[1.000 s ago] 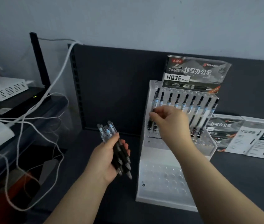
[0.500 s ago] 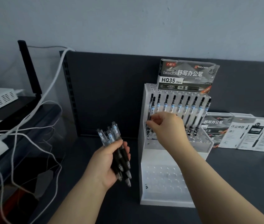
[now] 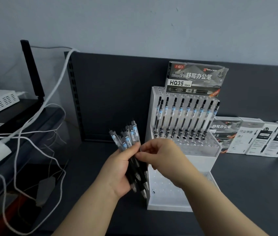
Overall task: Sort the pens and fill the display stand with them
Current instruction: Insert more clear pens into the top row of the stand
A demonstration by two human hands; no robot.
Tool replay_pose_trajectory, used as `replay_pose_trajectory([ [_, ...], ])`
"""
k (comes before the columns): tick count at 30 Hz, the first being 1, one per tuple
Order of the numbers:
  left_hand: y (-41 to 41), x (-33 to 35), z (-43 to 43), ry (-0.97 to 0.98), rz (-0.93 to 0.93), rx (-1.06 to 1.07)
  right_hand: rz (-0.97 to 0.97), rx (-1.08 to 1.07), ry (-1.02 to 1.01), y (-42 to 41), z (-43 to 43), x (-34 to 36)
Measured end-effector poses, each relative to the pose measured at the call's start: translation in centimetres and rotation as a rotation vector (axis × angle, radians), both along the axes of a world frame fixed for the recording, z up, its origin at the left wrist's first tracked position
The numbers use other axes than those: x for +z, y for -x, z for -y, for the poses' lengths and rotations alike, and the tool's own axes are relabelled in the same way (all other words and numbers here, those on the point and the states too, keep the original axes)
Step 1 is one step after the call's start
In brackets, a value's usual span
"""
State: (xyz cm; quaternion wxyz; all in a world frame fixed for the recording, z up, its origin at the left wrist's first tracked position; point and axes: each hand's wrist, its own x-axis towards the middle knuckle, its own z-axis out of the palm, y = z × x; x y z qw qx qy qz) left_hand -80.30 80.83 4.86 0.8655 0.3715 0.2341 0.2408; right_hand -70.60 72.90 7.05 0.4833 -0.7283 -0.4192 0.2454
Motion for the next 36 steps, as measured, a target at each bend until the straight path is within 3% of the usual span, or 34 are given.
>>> replay_pose_trajectory([
  [3, -0.1, 0.1, 0.0, -0.021, -0.018, 0.023, -0.081, -0.02, -0.032, -0.4, 0.6, 0.7],
  [6, -0.4, 0.2, -0.1, 0.047, -0.018, 0.105, -0.086, -0.17, -0.164, -1.9, 1.1, 2.1],
  [9, -0.4, 0.0, -0.4, 0.038, -0.026, 0.131, 0.018, -0.39, -0.321, -4.3, 0.7, 2.9],
  [11, -0.3, -0.1, -0.5, 0.027, -0.036, 0.142, 0.133, -0.477, -0.32, -5.5, 0.0, 2.8],
  [22, -0.2, -0.3, -1.0, 0.039, -0.025, 0.159, 0.484, -0.39, 0.042, -6.2, -1.9, 1.3],
  [27, -0.1, -0.4, -1.4, 0.058, -0.025, 0.148, 0.409, -0.385, -0.024, -6.2, -1.6, 1.4],
  [36, -0.2, 0.0, -1.5, 0.068, -0.039, 0.128, 0.452, -0.448, -0.051, -5.8, -1.6, 0.9],
])
